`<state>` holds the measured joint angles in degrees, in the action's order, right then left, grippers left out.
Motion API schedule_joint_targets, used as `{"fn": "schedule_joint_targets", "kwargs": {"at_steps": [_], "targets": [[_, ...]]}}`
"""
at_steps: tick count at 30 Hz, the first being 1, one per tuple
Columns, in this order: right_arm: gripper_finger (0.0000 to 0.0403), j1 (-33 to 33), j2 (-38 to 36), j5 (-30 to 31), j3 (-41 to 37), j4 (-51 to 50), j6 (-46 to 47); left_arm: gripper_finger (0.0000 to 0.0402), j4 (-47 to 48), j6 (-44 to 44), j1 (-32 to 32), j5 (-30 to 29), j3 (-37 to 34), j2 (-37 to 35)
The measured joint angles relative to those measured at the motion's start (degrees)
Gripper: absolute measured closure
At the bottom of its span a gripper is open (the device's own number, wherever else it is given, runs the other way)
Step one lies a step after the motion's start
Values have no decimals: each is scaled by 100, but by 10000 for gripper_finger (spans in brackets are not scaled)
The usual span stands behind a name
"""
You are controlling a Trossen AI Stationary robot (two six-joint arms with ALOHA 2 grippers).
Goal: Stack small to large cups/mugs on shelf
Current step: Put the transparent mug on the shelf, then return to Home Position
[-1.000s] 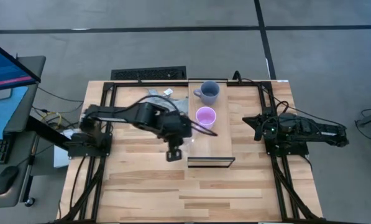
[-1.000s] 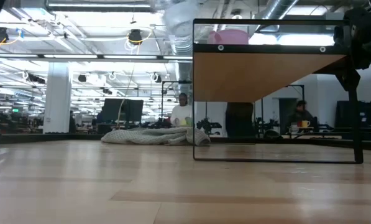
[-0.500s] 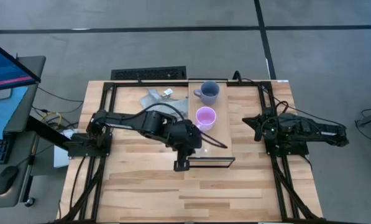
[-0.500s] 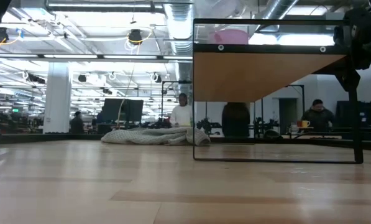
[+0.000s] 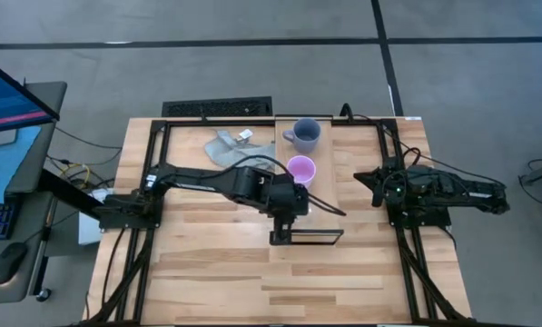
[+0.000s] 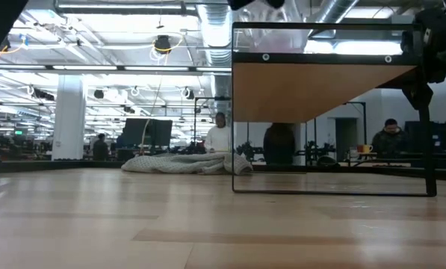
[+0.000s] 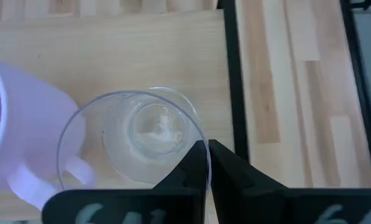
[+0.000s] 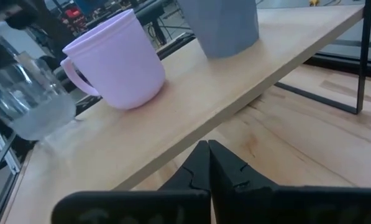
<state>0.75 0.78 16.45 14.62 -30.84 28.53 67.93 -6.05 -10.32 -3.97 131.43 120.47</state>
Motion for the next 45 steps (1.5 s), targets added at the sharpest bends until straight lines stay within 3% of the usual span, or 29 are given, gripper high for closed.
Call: {"fn": "schedule_joint_targets", "kwargs": {"at_steps": [28,45], "targets": [[387,0,0,-18,1,-3,4,399,-147,50,200,677,116,292],[387,0,0,-142,1,-3,2,314,-256,298,204,628,345,240]]}}
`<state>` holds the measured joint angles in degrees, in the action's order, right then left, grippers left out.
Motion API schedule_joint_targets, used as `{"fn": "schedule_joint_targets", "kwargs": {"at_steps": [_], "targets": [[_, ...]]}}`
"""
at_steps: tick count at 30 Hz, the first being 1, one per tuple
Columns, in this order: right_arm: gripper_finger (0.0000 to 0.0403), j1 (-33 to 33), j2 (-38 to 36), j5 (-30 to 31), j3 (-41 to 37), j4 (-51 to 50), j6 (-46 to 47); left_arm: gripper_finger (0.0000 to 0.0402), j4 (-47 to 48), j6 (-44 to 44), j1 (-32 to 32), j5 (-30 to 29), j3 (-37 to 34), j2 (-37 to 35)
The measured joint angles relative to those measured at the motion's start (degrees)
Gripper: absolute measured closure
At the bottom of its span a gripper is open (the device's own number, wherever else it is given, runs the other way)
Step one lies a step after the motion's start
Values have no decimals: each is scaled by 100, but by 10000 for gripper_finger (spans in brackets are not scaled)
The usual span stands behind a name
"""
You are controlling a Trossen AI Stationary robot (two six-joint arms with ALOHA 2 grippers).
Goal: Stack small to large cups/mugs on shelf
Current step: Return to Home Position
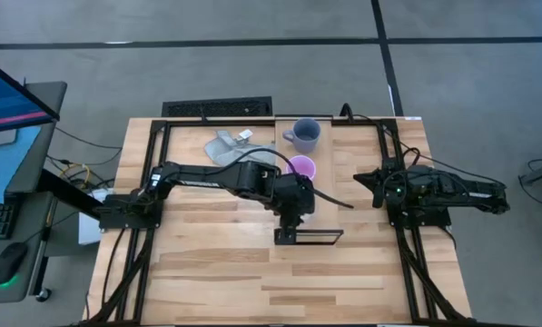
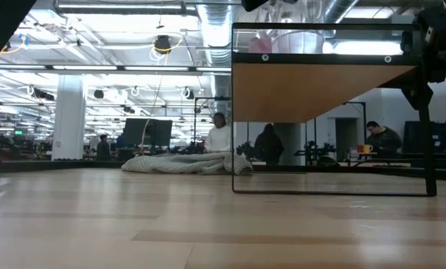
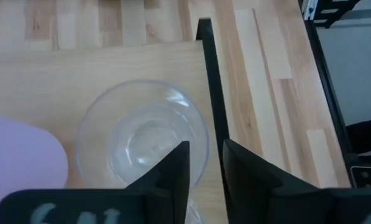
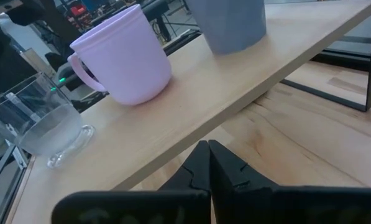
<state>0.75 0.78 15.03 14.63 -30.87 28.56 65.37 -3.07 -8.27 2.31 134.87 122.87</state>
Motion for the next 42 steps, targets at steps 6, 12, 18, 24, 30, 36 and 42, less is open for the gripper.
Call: {"fn": "schedule_joint_targets", "kwargs": {"at_steps": [6,12,18,24,30,36,42], "targets": [[386,0,0,0,0,0,0,299,-175,108,78,-1,-1,-244],[382,0,0,-2,2,0,-2,299,-128,279,173,-555,2,-851],[384,1,0,-2,2,2,-8,299,26,566,192,-1428,2,-1647],[379,2,0,0,2,9,-45,299,67,544,321,-1747,-291,-2441],[376,2,0,16,2,135,-263,299,-636,559,516,-1839,-1852,-3511],[379,2,0,26,2,148,-310,299,-3053,322,1024,-1407,-4910,-5251],[376,2,0,501,2,304,-488,299,-5050,25,1303,-1216,-7528,-6615]]}}
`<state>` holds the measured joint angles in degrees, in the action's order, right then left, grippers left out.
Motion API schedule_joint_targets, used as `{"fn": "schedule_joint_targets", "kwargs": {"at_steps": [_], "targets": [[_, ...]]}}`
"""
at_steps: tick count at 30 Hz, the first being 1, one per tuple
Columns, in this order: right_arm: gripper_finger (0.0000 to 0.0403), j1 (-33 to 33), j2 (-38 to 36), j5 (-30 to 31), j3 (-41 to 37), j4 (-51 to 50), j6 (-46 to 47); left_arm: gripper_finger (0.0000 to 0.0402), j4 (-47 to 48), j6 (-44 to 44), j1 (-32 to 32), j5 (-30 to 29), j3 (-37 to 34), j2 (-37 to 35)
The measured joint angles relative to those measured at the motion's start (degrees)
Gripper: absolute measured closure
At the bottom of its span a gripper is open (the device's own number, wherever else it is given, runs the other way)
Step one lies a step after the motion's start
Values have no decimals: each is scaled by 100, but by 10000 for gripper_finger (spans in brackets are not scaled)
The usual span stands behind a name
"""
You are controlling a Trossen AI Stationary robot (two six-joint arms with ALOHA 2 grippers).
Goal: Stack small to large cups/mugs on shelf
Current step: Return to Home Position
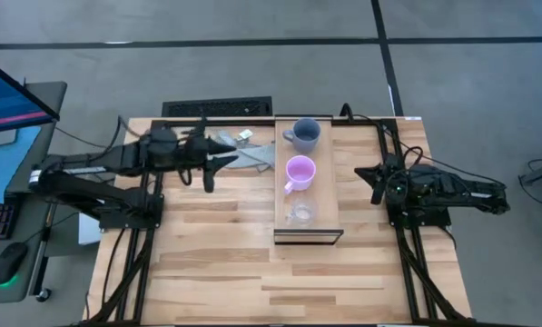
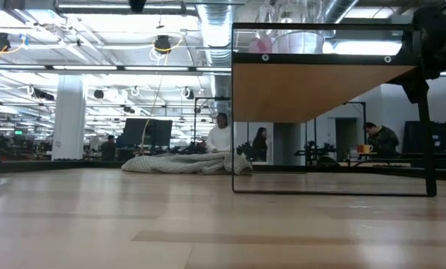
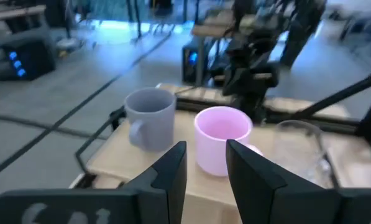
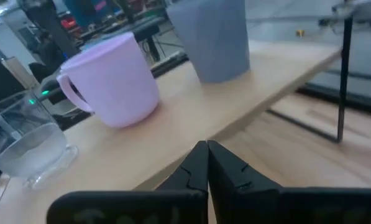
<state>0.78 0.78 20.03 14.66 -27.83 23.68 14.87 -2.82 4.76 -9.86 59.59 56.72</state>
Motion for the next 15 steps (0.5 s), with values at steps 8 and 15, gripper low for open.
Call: {"fn": "schedule_joint_targets", "kwargs": {"at_steps": [8,15], "targets": [[376,12,0,68,0,258,-293,299,-1344,-415,260,164,-2089,-1072],[377,19,-19,135,-436,364,-137,299,-2615,-882,410,171,-3440,-1552]]}}
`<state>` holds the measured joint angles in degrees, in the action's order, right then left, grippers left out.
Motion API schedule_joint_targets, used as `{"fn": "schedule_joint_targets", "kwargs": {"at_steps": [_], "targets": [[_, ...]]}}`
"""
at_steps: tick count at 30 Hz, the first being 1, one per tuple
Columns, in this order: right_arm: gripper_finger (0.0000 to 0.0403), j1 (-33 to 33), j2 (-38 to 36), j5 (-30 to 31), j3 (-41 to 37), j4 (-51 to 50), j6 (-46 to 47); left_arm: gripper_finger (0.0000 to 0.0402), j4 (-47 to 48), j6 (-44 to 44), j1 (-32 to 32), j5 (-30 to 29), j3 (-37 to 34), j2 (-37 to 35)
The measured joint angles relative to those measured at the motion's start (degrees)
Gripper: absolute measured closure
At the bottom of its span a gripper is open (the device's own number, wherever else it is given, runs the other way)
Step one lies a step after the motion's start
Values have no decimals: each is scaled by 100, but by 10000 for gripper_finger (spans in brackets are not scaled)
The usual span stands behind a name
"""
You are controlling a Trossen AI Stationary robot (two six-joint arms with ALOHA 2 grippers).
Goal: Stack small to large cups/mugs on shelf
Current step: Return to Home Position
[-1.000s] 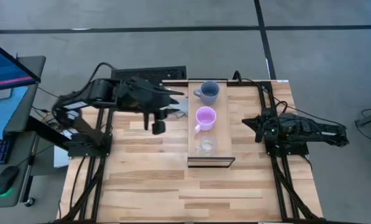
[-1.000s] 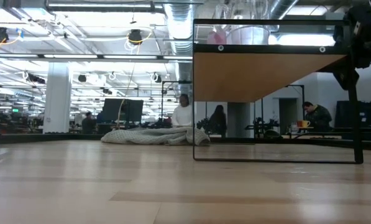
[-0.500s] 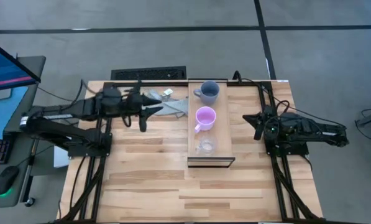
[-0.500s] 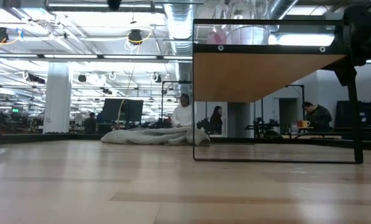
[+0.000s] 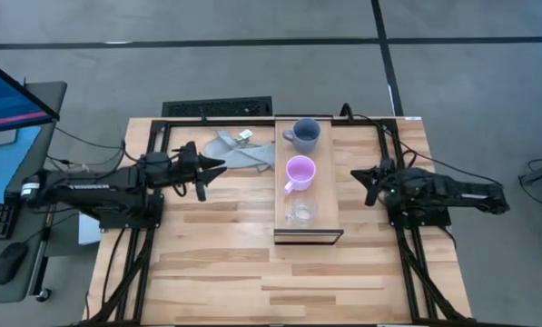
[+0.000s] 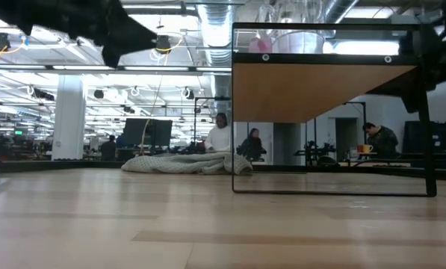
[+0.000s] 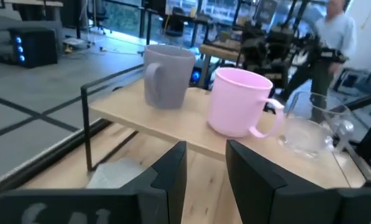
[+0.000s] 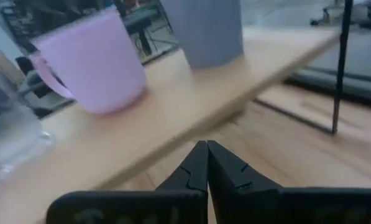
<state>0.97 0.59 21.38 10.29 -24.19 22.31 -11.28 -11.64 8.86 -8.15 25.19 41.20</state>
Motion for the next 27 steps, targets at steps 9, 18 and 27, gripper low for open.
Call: {"fn": "schedule_joint_targets", "kwargs": {"at_steps": [9,18,27], "targets": [[377,63,-34,134,-449,684,27,299,-349,-138,456,593,-882,-475],[377,644,-35,291,-451,700,-142,299,-873,-191,1600,1590,-1452,-526],[377,1049,-36,285,-453,698,-335,299,-1939,-701,2224,1985,-2311,-524]]}}
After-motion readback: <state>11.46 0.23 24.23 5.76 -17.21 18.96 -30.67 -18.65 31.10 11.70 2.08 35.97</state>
